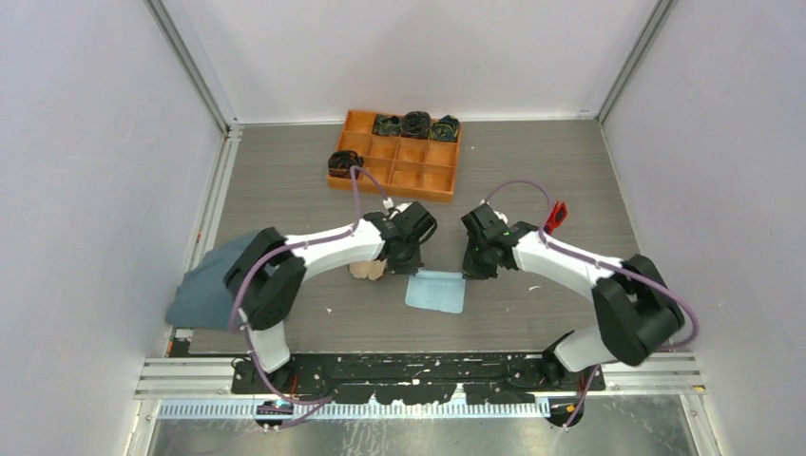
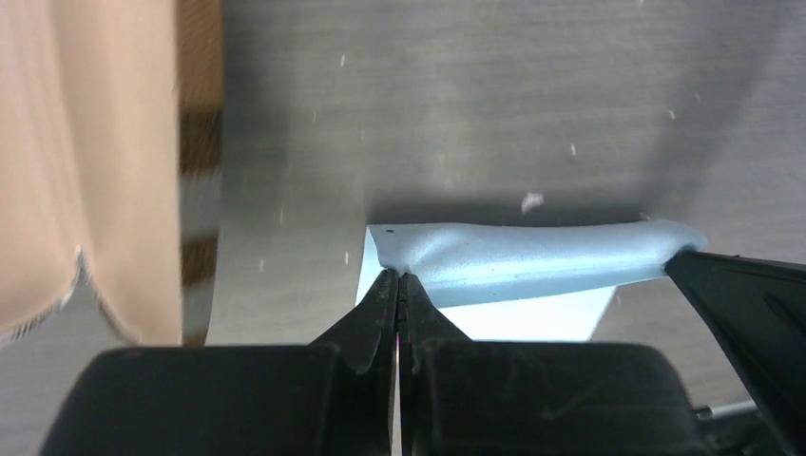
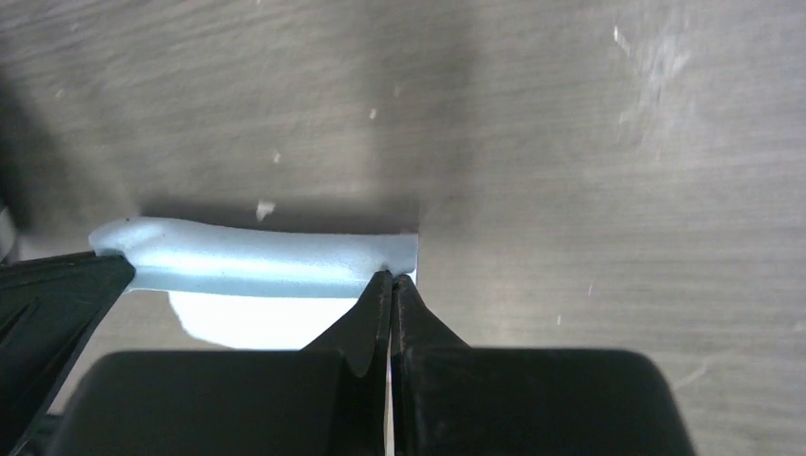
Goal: Organize the sunglasses
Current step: Fold the glasses cleaning cloth at the center of the board.
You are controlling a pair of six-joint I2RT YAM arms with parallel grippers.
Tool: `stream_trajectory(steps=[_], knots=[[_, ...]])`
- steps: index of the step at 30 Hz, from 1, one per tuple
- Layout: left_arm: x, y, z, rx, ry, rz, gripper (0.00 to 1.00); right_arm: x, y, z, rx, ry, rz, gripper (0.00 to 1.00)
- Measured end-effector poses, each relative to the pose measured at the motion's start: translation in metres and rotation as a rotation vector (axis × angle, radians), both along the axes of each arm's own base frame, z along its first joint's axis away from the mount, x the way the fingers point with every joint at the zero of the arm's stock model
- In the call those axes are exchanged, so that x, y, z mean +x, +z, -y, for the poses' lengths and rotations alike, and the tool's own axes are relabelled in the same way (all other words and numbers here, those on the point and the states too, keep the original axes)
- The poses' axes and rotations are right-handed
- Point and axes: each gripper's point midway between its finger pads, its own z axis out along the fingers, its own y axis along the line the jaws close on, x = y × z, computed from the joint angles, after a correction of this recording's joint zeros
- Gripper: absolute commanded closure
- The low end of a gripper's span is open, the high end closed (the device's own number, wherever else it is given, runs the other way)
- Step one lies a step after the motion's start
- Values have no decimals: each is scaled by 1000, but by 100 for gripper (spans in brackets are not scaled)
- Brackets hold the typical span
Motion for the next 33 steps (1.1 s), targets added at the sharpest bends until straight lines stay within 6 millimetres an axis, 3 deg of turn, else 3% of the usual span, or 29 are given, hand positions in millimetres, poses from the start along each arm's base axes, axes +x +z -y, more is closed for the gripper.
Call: stream_trajectory(steps=[5,9,13,24,33], knots=[[25,-27,5,37,-46,-42,100,23,-19,1,-24,5,-17,100],[36,-21,6,33,-75,-25,100,36,-10,-5,-5,23,26,100],[39,-19,6,31,-110,-21,99,37,-8,-8,10,34,28,100],[11,-21,2,7,-215,-100,100,-2,-3,-13,60,90,-3,99],[-14,-23,-1,8,-246,-131,100,-34,-9,-21,48,148,-46,99]])
